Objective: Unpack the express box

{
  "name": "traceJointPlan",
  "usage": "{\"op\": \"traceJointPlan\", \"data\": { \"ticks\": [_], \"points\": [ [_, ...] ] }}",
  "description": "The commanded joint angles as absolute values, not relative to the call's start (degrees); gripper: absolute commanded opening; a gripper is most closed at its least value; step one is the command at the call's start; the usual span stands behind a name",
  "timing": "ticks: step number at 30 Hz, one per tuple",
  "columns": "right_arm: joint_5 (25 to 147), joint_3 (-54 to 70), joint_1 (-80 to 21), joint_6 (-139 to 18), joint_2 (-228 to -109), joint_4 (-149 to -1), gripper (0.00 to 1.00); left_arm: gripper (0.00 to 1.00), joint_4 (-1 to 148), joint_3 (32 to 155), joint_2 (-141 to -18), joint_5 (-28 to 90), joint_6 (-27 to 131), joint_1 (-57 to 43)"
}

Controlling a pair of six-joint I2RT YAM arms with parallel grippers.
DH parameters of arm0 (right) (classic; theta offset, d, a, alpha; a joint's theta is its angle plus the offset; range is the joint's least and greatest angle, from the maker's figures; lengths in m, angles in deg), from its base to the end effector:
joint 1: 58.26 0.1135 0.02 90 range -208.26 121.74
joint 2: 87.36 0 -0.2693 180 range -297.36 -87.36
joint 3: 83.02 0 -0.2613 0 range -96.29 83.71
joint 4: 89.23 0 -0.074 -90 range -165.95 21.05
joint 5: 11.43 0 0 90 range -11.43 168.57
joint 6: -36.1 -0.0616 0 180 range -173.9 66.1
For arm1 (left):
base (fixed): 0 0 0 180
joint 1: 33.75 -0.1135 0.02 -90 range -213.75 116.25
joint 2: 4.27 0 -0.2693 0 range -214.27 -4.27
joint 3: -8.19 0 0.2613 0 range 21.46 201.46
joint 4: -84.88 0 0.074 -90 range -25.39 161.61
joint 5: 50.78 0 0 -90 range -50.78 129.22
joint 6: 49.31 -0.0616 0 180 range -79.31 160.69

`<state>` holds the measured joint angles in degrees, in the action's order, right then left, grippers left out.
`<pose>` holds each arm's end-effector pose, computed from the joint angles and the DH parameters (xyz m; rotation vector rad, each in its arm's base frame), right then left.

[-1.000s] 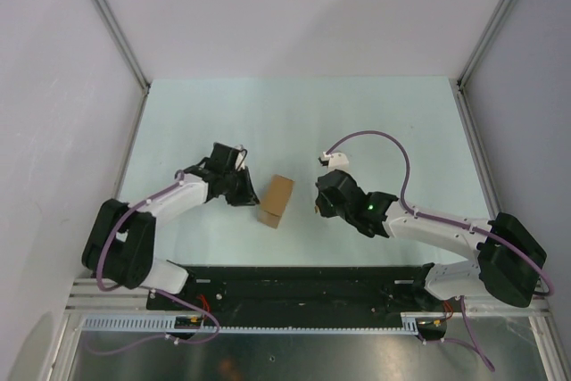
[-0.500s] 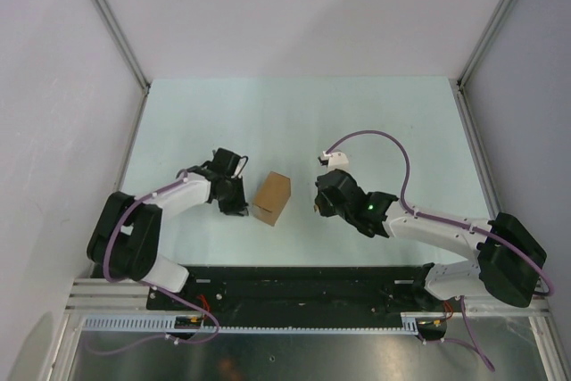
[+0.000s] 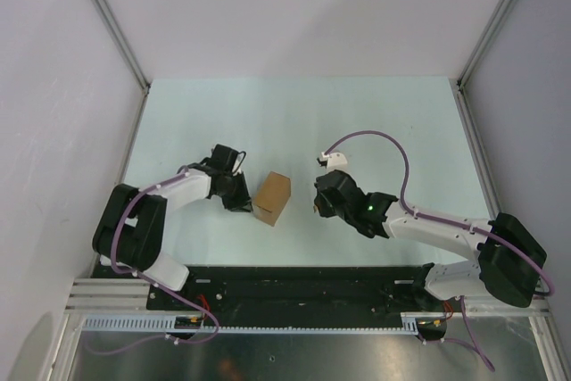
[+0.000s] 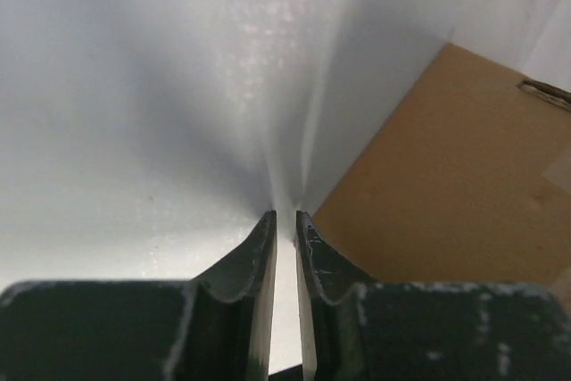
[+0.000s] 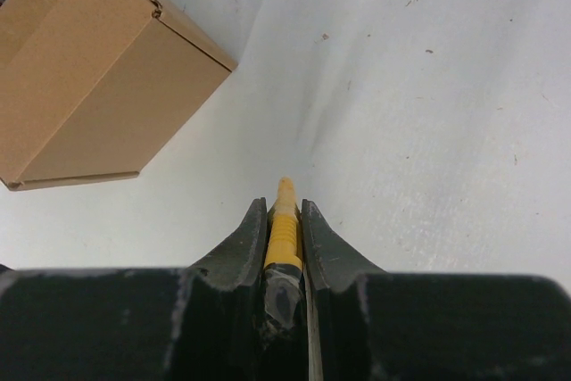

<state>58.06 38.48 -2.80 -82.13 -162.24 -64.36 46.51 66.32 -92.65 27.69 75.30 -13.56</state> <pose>0.1876 0.2344 0.2130 -0.3514 2.2364 0.3779 0.2652 -0.1106 0.1259 -0.3048 2.8437 -0.5047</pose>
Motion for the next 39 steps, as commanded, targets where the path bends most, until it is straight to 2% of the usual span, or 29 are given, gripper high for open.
{"op": "traceJointPlan", "data": {
  "ticks": [1, 5, 11, 15, 21, 25, 28, 32, 36, 39],
  "points": [
    [56.43, 37.92, -2.01, -81.85, -160.4, -65.84, 0.0, 0.18, 52.52, 64.71, -93.13, 20.07, 78.92, -13.71],
    [55.55, 37.92, -1.75, -82.47, -160.14, -65.32, 0.0, 0.19, 57.19, 62.34, -92.34, 14.01, 79.18, -11.52],
    [54.49, 37.92, -1.83, -83.0, -159.96, -64.52, 0.0, 0.19, 59.74, 61.63, -94.18, 12.15, 80.76, -5.98],
    [54.93, 37.92, -2.1, -82.38, -161.1, -66.27, 0.0, 0.18, 60.8, 61.89, -94.8, 10.66, 80.33, -5.71],
    [53.26, 37.92, -2.63, -82.91, -159.79, -65.85, 0.0, 0.18, 59.84, 61.28, -89.1, 14.52, 78.75, -10.62],
    [55.45, 37.92, -2.54, -82.03, -157.77, -62.51, 0.0, 0.2, 56.15, 63.12, -84.96, 21.44, 77.08, -14.84],
    [56.16, 37.92, -1.14, -79.4, -154.71, -59.17, 0.0, 0.23, 53.95, 66.54, -84.17, 24.62, 74.88, -16.96],
    [58.53, 37.92, 1.76, -73.87, -148.73, -59.94, 0.0, 0.24, 53.68, 75.04, -91.17, 22.27, 72.51, -18.01],
    [70.36, 37.48, 5.63, -66.31, -143.97, -65.48, 0.0, 0.25, 53.41, 81.83, -97.77, 19.62, 71.71, -18.1],
    [75.21, 35.73, 7.57, -66.38, -143.96, -68.3, 0.0, 0.25, 53.41, 85.7, -102.51, 17.7, 71.54, -18.01]
  ]
}}
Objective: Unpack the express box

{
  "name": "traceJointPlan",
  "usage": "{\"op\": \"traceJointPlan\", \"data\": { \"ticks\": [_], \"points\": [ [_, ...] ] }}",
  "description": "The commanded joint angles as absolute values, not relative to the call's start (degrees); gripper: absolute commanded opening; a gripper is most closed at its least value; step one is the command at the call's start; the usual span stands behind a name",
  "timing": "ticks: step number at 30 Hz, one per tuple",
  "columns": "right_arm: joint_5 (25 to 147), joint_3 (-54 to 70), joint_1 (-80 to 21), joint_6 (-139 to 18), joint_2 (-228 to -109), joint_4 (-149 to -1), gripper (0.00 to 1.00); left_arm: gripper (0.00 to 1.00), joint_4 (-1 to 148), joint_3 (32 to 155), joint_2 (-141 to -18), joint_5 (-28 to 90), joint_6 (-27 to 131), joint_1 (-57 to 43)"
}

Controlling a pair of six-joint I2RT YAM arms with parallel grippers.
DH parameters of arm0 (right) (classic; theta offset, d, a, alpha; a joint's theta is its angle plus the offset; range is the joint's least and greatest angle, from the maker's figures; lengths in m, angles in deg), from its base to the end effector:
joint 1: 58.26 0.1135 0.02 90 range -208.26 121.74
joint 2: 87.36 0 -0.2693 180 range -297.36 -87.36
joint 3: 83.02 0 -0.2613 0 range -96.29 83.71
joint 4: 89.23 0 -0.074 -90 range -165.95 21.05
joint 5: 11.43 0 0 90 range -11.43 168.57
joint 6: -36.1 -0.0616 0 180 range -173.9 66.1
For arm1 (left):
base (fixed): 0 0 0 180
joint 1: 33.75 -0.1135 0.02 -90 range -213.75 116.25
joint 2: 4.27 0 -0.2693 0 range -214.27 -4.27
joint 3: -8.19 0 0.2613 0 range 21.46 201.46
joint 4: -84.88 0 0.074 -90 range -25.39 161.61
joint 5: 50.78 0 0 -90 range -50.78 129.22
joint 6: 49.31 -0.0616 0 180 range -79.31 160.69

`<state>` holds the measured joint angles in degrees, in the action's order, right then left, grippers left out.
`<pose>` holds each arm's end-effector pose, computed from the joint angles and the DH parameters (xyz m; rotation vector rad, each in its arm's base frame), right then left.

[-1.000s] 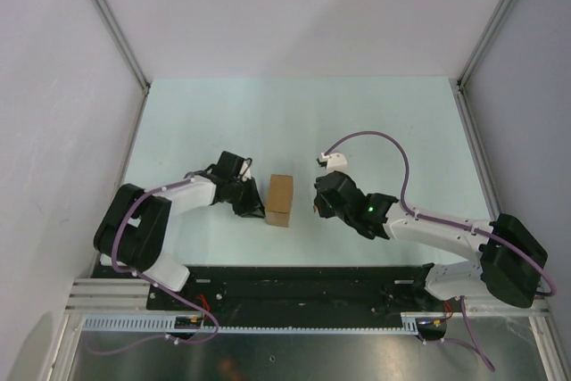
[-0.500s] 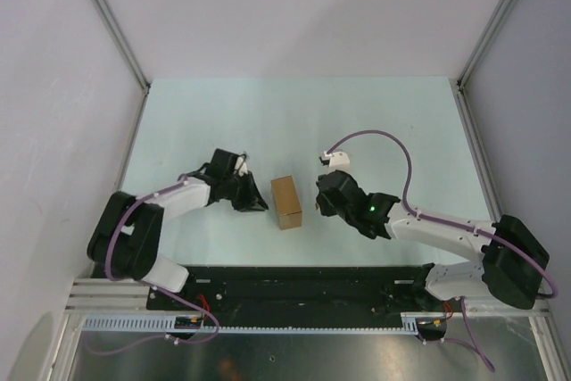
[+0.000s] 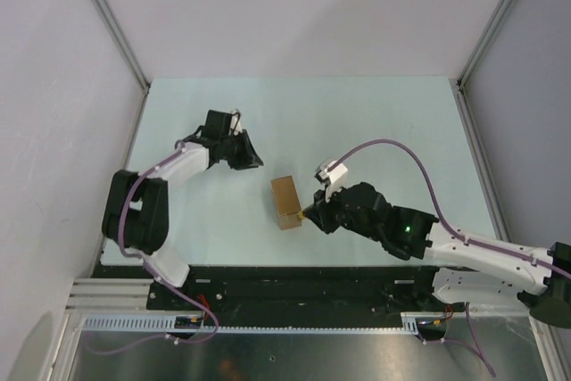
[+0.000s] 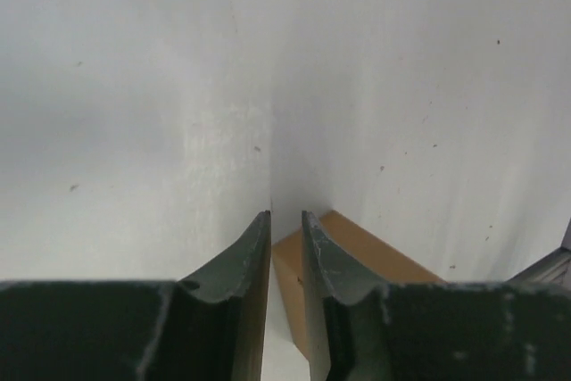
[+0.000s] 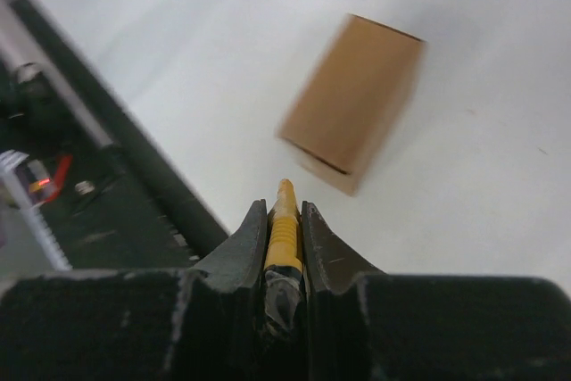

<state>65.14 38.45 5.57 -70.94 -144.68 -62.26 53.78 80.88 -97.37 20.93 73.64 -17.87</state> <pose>0.1259 0.2238 0.2875 -0.6798 1.9556 0.6557 0.3428 -0.1176 0.1876 -0.2375 2.5517 -0.7443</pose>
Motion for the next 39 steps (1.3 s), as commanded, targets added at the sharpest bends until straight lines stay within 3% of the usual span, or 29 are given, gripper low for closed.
{"op": "traceJointPlan", "data": {
  "ticks": [1, 12, 16, 27, 39],
  "points": [
    [75.23, 34.5, 8.18, -65.86, -145.18, -68.56, 0.0, 0.25, 53.41, 86.75, -103.67, 16.73, 71.36, -18.01],
    [64.7, 27.82, 14.16, -57.33, -166.02, -77.62, 0.0, 0.24, 53.41, 84.48, -105.0, 14.69, 70.57, -17.84],
    [50.65, 27.28, 17.76, -55.75, -170.76, -79.37, 0.0, 0.24, 53.33, 83.51, -105.35, 13.21, 70.66, -17.84],
    [38.85, 27.28, 19.87, -56.1, -174.29, -77.19, 0.0, 0.25, 53.33, 84.83, -107.1, 12.06, 71.01, -17.66],
    [41.13, 29.57, 20.31, -59.18, -172.18, -71.2, 0.0, 0.25, 53.33, 88.43, -109.48, 10.83, 71.1, -17.66]
  ]
}}
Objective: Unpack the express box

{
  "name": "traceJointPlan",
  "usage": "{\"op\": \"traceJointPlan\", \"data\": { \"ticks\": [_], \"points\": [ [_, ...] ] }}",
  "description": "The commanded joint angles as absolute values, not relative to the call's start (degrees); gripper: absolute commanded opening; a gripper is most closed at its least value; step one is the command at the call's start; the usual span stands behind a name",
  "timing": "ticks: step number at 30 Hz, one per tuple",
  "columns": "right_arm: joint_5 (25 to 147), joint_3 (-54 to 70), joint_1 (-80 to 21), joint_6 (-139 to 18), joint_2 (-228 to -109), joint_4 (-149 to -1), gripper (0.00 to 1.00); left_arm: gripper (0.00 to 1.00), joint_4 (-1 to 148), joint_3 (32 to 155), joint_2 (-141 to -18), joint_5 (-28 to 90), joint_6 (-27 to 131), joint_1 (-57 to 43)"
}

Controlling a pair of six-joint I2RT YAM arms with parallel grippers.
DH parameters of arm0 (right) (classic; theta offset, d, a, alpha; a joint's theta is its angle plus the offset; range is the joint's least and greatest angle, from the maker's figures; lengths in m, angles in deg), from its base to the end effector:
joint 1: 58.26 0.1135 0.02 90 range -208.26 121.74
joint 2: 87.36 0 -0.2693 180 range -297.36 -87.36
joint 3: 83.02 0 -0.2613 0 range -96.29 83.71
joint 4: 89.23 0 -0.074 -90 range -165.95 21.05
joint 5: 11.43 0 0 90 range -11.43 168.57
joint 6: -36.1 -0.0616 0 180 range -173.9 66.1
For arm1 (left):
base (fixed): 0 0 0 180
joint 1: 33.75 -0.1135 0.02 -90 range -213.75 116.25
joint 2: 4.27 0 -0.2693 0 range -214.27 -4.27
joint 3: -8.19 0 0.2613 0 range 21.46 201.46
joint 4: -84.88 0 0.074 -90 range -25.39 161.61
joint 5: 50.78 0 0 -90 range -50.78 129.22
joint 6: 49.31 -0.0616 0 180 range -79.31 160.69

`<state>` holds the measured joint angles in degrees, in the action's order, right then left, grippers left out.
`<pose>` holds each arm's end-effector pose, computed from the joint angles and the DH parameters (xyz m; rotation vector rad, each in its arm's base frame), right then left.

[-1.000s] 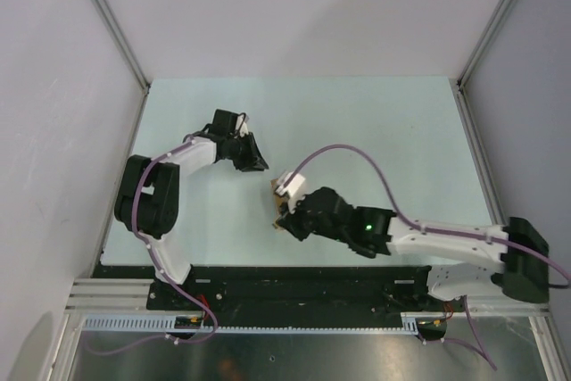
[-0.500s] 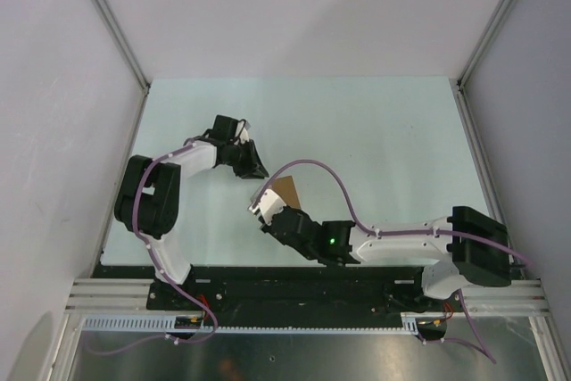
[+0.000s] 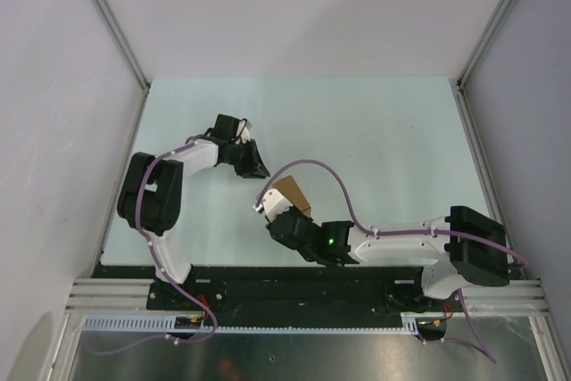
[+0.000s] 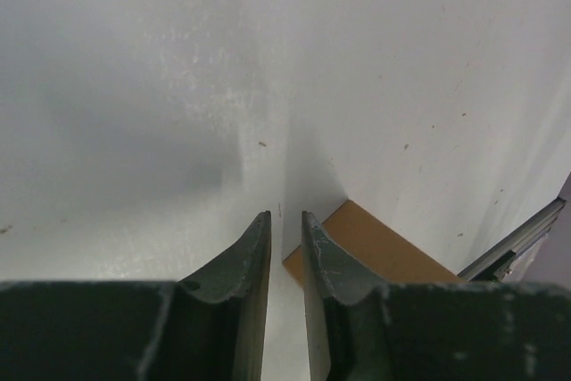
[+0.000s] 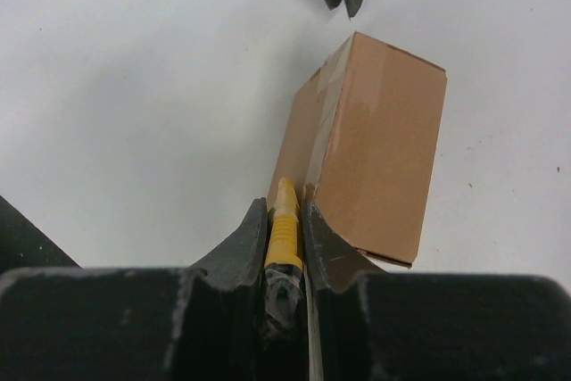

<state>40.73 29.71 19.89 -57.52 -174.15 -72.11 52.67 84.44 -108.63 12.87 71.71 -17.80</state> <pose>0.1088 0.3344 0.2219 -0.9531 1.8314 0.1420 0.3591 -0.1311 0.1390 -0.1893 2.7165 -0.8705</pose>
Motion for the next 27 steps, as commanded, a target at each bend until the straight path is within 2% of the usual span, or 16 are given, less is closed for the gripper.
{"op": "traceJointPlan", "data": {
  "ticks": [1, 18, 27],
  "points": [
    [41.65, 29.66, 20.31, -59.44, -172.18, -70.86, 0.0, 0.25, 53.33, 88.87, -109.65, 11.0, 71.01, -17.66],
    [36.74, 35.1, 20.23, -66.12, -169.28, -66.02, 0.0, 0.29, 53.33, 96.78, -112.12, 6.53, 70.92, -17.31],
    [36.12, 39.58, 13.82, -76.57, -165.33, -68.3, 0.0, 0.36, 53.33, 99.41, -113.87, 4.06, 67.76, -12.75]
  ]
}}
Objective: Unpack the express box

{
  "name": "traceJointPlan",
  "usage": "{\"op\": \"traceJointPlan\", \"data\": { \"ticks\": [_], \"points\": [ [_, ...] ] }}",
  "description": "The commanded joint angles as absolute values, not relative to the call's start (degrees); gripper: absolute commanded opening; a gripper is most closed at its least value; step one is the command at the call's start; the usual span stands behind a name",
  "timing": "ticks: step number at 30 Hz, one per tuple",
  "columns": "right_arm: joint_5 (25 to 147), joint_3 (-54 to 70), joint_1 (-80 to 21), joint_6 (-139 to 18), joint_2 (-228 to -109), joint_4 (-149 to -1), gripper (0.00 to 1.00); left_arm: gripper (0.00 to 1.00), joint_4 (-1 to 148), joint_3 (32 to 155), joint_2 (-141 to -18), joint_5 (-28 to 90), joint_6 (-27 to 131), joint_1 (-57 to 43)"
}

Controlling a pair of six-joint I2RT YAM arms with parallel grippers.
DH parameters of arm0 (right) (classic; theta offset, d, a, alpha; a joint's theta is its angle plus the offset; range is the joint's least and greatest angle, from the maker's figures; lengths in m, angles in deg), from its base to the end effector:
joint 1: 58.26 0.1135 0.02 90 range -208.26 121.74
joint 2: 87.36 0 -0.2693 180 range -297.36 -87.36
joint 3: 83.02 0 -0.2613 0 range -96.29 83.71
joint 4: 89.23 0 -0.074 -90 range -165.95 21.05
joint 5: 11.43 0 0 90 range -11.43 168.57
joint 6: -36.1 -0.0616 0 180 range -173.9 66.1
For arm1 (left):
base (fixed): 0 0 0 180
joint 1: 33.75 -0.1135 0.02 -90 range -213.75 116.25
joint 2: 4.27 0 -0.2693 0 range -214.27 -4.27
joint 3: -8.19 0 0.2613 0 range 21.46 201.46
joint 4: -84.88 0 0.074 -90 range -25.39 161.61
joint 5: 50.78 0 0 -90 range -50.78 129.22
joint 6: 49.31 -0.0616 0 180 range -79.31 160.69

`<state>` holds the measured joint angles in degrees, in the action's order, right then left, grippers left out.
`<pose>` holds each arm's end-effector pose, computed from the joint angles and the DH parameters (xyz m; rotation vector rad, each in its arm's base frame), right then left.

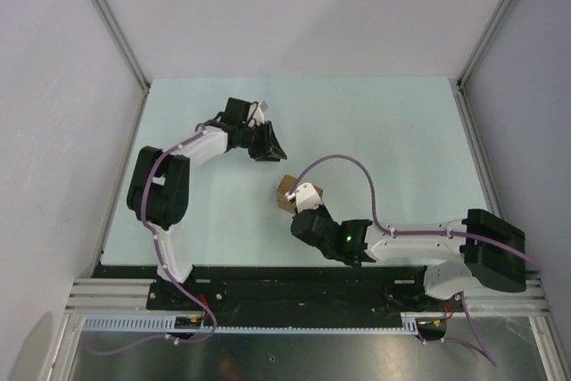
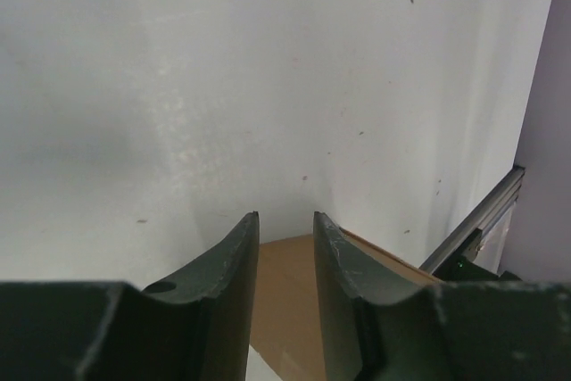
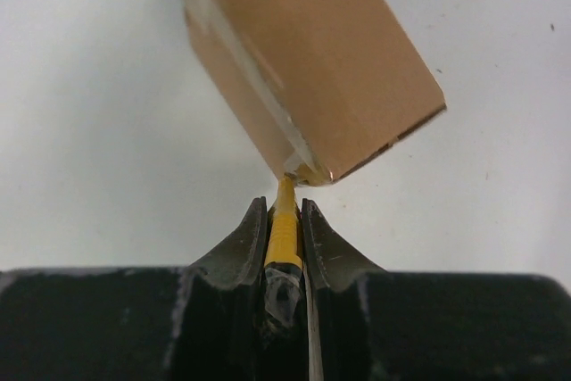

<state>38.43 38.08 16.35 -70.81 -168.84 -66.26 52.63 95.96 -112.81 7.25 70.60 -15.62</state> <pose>0.1195 0.2847 0.1931 -0.7477 2.0149 0.0804 0.3946 -0.1635 0.1753 -0.0190 2.5991 -1.0292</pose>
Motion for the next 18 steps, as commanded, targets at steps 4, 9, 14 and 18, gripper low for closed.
{"op": "traceJointPlan", "data": {
  "ticks": [4, 9, 14, 18],
  "points": [
    [38.05, 41.25, 10.48, -78.42, -163.48, -69.88, 0.0, 0.37, 53.33, 101.0, -115.02, 3.27, 68.11, -11.34],
    [40.25, 43.01, 6.0, -79.92, -161.81, -71.29, 0.0, 0.38, 53.33, 99.34, -113.53, 2.04, 67.15, -10.63],
    [41.13, 43.37, 3.18, -81.68, -159.79, -71.47, 0.0, 0.38, 53.33, 95.57, -111.42, 0.28, 64.86, -8.96],
    [42.01, 43.45, 2.91, -82.38, -156.46, -68.75, 0.0, 0.38, 53.33, 94.15, -108.7, 6.42, 64.42, -9.4]
  ]
}}
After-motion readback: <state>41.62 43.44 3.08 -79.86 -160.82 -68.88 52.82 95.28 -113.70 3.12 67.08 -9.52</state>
